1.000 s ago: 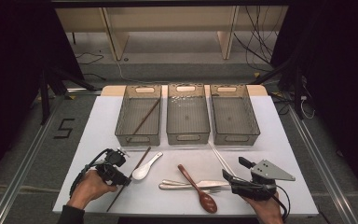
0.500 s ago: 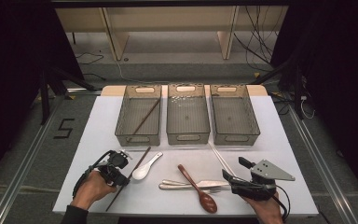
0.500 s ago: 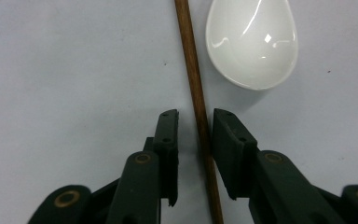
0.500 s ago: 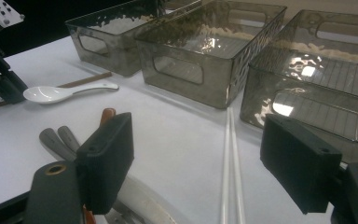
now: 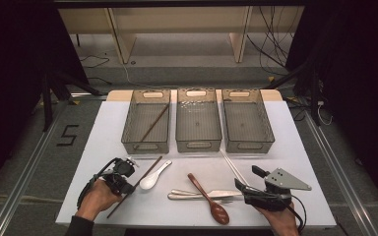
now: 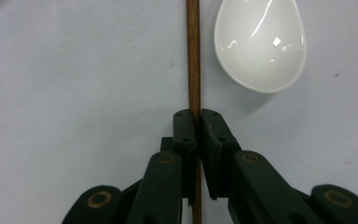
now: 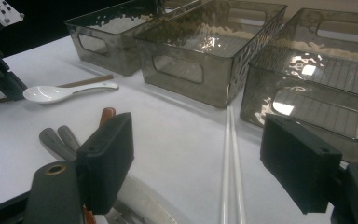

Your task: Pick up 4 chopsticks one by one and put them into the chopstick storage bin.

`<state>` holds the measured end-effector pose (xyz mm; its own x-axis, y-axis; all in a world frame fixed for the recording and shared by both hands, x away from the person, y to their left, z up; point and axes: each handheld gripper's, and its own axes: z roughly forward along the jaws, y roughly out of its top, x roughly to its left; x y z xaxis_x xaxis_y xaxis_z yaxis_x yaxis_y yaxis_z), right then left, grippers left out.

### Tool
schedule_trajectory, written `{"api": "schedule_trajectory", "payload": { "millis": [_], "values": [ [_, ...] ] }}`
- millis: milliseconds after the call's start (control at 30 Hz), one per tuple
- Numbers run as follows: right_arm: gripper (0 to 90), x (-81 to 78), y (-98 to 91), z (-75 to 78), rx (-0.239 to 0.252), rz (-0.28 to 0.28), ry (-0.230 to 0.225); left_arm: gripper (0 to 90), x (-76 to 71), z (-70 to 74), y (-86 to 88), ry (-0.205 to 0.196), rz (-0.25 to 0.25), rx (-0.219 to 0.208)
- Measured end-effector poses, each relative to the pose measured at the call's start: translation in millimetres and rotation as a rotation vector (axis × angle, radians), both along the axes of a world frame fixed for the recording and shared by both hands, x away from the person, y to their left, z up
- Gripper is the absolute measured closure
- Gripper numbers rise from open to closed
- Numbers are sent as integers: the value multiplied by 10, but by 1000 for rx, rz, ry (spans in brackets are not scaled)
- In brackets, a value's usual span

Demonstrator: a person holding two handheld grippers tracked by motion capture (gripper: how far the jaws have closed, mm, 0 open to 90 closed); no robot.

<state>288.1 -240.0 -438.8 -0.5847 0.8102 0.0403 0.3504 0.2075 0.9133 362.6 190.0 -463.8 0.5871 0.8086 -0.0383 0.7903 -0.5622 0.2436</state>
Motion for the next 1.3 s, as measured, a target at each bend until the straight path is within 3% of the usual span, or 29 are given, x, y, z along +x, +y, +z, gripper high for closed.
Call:
{"api": "schedule_trajectory", "payload": {
  "millis": [267, 533, 700, 967, 1300],
  "values": [
    [264, 2, -4, 0, 2, -3, -1, 847, 7, 31, 44, -21, 0, -9],
    [264, -2, -6, 1, 1, -5, -2, 848, -26, 171, 132, -24, -28, -27],
    [265, -3, -9, 3, 0, -5, -3, 847, -62, 279, 107, -48, -50, -37],
    [264, -3, -5, 1, -4, -2, 0, 847, -108, 476, 41, -126, -77, -98],
    [265, -1, -7, -2, 0, -8, -1, 847, 53, 632, 155, -214, -39, -180]
  ]
}}
